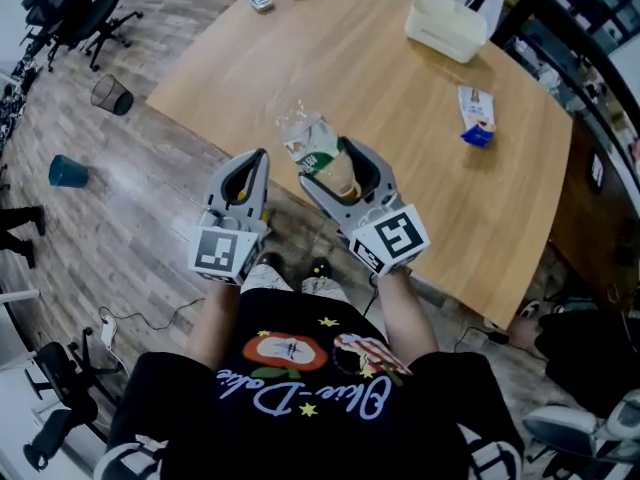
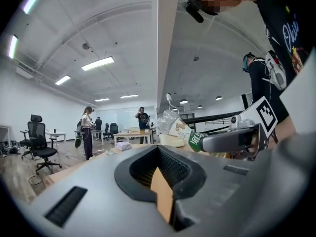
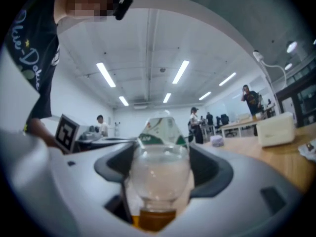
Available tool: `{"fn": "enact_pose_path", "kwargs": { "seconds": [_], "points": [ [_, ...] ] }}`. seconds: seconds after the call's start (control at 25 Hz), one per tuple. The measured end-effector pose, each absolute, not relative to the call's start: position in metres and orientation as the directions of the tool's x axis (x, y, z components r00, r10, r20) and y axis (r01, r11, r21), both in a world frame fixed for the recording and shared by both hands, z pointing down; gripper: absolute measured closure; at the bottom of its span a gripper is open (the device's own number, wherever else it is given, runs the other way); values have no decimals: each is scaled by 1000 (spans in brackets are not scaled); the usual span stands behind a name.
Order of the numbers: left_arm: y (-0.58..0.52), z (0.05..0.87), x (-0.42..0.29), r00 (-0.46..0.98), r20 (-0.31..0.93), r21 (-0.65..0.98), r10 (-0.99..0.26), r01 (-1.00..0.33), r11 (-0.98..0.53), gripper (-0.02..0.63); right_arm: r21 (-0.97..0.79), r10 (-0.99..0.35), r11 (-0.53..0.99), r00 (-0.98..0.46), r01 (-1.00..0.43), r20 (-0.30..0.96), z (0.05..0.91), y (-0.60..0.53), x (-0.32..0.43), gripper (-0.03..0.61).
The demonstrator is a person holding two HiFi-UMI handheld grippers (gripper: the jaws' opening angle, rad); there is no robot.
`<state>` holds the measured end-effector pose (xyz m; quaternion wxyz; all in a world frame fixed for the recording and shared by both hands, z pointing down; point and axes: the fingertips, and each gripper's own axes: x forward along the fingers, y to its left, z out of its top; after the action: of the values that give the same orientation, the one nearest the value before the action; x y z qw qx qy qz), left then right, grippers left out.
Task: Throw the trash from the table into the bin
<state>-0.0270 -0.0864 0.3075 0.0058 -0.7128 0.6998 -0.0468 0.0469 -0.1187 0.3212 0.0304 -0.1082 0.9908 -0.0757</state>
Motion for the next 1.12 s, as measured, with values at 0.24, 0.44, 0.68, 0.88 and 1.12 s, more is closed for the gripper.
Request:
{"fn": "enact_pose_path", "kwargs": {
  "seconds": [0.24,0.44,0.68,0.88,1.12],
  "points": [
    [-67,320,-63,-80,61,-41,-995,-996,78,603,-152,-142,979,-989,-134,-39,322,-111,14,219],
    [-39,324,-97,-144,80,-82,-986,-987,138,603,-170,-66,984,-997,-59,-36,324,-91,-25,219],
    [5,321,-147,-262,72,-74,-962,-964,256,603,-181,29,983,-999,36,-41,326,-52,-77,219],
    [26,326,-171,-297,67,-75,-952,-953,292,603,-192,66,979,-998,69,-22,335,-30,-103,221],
    [41,332,-188,-324,62,-87,-944,-944,318,603,-198,86,977,-996,85,-1,345,-15,-123,219]
  ]
}}
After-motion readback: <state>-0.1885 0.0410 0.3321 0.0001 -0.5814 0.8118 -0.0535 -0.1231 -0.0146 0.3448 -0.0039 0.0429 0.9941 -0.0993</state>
